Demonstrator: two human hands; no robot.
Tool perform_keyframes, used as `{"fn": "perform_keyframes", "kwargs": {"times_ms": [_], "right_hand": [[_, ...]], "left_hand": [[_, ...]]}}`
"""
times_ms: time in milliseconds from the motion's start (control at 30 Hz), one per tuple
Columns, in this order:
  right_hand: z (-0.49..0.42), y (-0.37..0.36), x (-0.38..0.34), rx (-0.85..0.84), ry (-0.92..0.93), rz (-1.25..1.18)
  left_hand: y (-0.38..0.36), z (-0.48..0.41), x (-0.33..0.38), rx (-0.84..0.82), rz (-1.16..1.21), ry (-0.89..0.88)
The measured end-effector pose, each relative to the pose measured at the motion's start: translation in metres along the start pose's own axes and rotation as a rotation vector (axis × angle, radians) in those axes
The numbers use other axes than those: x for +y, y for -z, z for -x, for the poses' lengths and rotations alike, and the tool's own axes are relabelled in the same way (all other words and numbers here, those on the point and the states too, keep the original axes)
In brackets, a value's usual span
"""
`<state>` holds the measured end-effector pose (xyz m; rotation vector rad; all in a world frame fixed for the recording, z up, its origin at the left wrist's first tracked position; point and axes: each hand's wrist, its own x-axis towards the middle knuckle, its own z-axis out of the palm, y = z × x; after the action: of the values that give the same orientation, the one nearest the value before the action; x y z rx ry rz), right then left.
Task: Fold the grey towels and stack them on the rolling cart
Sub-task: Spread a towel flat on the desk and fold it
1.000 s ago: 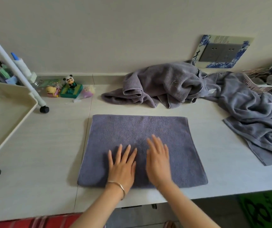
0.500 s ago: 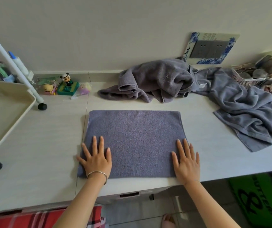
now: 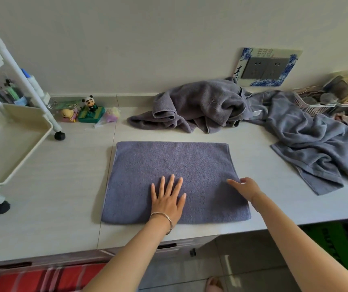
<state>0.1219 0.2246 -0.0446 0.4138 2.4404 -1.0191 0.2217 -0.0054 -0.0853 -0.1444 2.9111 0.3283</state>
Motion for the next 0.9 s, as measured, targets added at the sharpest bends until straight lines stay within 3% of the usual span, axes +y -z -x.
{"fn": "perform_keyframes", "kwargs": {"times_ms": [167, 267, 500, 600, 667, 733, 800, 867, 900], "right_hand": [[0.002, 0.017, 0.01, -0.114, 0.112, -0.064], [0.001, 0.022, 0.01, -0.143, 0.151, -0.137], [0.015, 0.034, -0.022, -0.414, 0.185, -0.513], [0.034, 0.035, -0.057, -0.489, 0.272, -0.612], [0.048, 0.03, -0.084, -0.497, 0.347, -0.618], [0.06, 0.021, -0.108, -0.486, 0.414, -0.605], [0.069, 0.004, -0.129, -0.46, 0.456, -0.582], [0.076, -0.022, -0.148, -0.426, 0.481, -0.502], [0.078, -0.036, -0.156, -0.406, 0.499, -0.444]], "left_hand": [[0.0, 0.001, 0.004, -0.017, 0.041, -0.011], [0.0, -0.008, 0.009, 0.069, 0.032, -0.016], [-0.012, -0.017, 0.011, 0.033, 0.052, -0.046], [0.003, -0.021, 0.006, -0.059, 0.235, -0.039], [0.02, -0.019, -0.007, -0.016, 0.507, -0.025], [0.033, -0.009, -0.032, 0.146, 0.656, 0.063], [0.041, 0.003, -0.068, 0.24, 0.597, 0.216], [0.04, 0.011, -0.104, 0.186, 0.611, 0.358], [0.043, 0.016, -0.116, 0.166, 0.753, 0.417]]}}
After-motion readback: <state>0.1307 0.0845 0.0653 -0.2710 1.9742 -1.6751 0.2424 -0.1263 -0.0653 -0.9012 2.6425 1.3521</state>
